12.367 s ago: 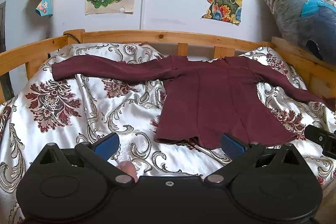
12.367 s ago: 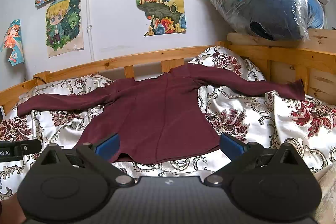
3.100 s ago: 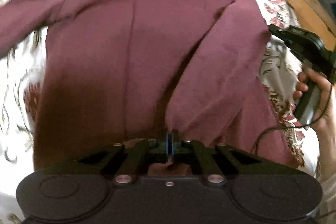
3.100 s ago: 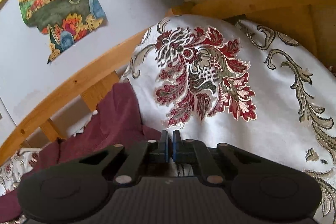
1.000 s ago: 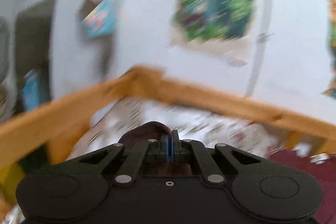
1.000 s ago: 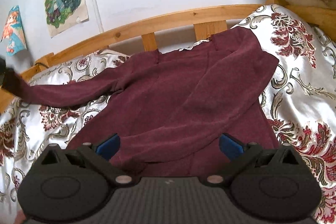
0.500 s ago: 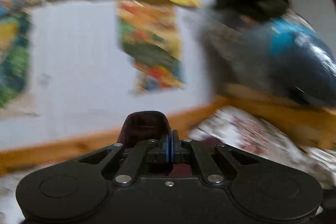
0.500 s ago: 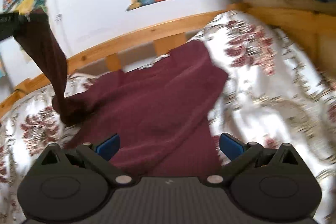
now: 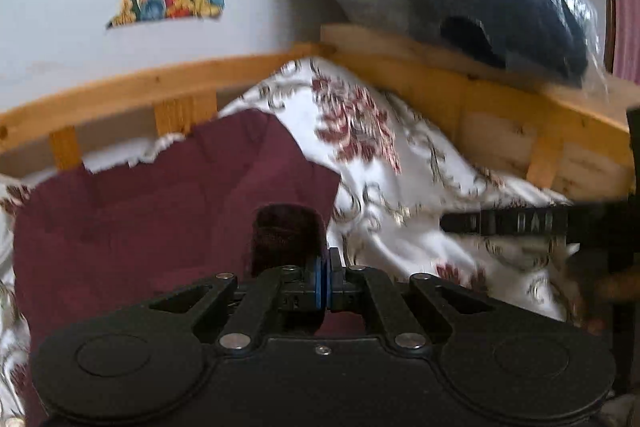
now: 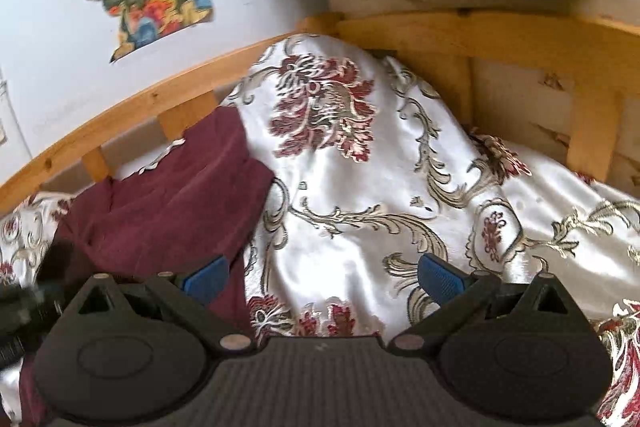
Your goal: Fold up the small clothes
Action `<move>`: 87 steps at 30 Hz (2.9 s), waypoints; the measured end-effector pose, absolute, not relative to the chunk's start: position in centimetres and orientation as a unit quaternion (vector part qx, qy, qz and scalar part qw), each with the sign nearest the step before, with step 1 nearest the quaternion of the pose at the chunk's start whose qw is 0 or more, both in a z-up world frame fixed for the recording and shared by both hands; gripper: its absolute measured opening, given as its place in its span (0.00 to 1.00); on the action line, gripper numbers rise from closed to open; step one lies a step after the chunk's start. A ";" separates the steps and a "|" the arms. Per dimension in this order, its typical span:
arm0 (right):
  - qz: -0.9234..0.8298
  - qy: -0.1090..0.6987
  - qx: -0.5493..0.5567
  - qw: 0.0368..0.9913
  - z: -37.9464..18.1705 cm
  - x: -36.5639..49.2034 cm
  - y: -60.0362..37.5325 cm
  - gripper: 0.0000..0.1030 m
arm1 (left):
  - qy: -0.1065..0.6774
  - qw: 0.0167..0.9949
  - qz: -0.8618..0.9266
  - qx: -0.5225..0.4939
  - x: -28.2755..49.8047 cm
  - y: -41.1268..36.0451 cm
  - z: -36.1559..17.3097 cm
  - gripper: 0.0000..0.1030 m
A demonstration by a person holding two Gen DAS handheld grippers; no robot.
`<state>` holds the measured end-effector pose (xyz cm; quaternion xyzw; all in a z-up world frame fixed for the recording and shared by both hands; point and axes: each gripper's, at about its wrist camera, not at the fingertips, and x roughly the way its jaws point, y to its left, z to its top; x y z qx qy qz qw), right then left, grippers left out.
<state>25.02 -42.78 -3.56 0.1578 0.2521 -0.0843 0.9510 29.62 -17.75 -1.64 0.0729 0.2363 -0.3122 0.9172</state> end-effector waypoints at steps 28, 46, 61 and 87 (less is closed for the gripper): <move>0.041 0.332 0.047 0.941 -7.6 27.3 -32.0 1.00 | 0.291 0.956 0.035 0.022 42.2 1.0 -3.5 0.85; 0.052 0.307 0.054 0.949 -7.8 28.4 -33.5 0.88 | 0.296 0.954 -0.030 0.023 42.3 -0.3 -4.3 0.88; 0.077 0.316 0.041 0.945 -7.4 28.9 -33.4 0.08 | 0.396 0.907 -0.093 0.105 40.8 -6.7 -8.8 0.83; 0.045 0.292 -0.067 0.953 -3.1 21.7 -34.0 1.00 | 0.386 0.885 -0.178 0.189 23.8 -3.2 -1.6 0.99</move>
